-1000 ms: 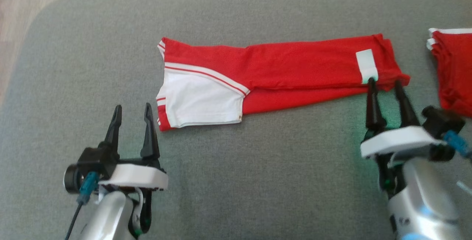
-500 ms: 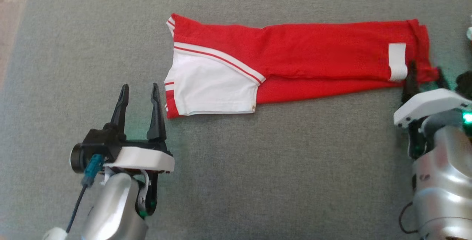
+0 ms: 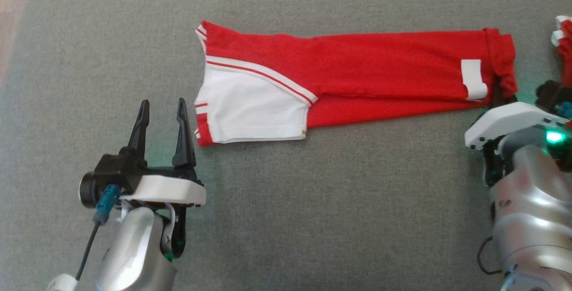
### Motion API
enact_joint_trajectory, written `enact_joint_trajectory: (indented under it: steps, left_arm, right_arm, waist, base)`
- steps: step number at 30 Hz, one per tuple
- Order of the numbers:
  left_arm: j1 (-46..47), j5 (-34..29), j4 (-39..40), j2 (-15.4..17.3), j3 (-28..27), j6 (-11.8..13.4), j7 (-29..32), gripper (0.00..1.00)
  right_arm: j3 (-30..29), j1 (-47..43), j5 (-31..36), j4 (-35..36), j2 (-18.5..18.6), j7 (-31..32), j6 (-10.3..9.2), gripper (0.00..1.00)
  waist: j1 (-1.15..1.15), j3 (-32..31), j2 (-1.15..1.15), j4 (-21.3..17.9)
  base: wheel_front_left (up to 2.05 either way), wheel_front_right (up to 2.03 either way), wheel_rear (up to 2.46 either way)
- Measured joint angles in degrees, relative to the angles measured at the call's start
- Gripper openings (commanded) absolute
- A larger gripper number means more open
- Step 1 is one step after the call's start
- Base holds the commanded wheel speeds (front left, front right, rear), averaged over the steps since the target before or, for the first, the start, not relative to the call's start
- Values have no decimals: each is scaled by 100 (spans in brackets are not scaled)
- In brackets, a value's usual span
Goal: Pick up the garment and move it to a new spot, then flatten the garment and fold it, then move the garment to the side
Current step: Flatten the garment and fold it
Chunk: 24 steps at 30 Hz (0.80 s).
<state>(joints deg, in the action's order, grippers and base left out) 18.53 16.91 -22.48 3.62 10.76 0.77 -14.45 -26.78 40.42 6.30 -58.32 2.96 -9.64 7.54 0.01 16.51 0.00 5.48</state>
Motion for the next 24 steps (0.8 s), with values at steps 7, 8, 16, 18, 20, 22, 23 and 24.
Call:
enact_joint_trajectory:
  steps: [7, 8, 16, 18, 20, 22, 23, 24]
  left_arm:
    - [-5, -58, -37, -52, -164, -80, 0, 100]
    - [-5, -86, -43, -55, -165, -86, 0, 100]
    - [-24, -131, -148, -79, -177, -136, 0, 100]
    - [-37, -131, -174, -85, -178, -137, 0, 100]
    - [-58, -131, -188, -86, -180, -160, 0, 100]
    - [-115, -133, -211, -88, -182, -179, 0, 100]
    - [-143, -134, -231, -88, -180, -180, 0, 100]
    - [-151, -134, -254, -92, -178, -182, 0, 100]
  right_arm:
    - [-612, -9, 285, 652, 526, 136, 0, 0]
    - [-624, -9, 286, 753, 572, 165, 0, 0]
    - [82, -10, -132, 1369, 257, 421, 0, 0]
    - [411, -30, -290, 1513, 157, 476, 0, 0]
    - [811, -124, -508, 1653, 91, 530, 0, 0]
    - [1216, -259, -761, 1735, 66, 592, 0, 0]
    - [1484, -319, -1020, 1741, 71, 617, 0, 0]
    - [1801, -381, -1354, 1748, 83, 622, 0, 0]
  waist:
    - [-1, -204, 0, -146]
    - [0, -231, 0, -163]
    - [0, -474, 0, -211]
    - [-1, -550, 0, -195]
    - [-1, -636, 0, -171]
    - [-1, -723, 0, -138]
    - [-1, -762, 0, -115]
    - [-1, -796, 0, -84]
  base:
    - [0, 0, 0]
    - [0, 0, 0]
    - [0, 0, 0]
    - [0, 0, 0]
    - [0, 0, 0]
    - [0, 0, 0]
    - [0, 0, 0]
    - [0, 0, 0]
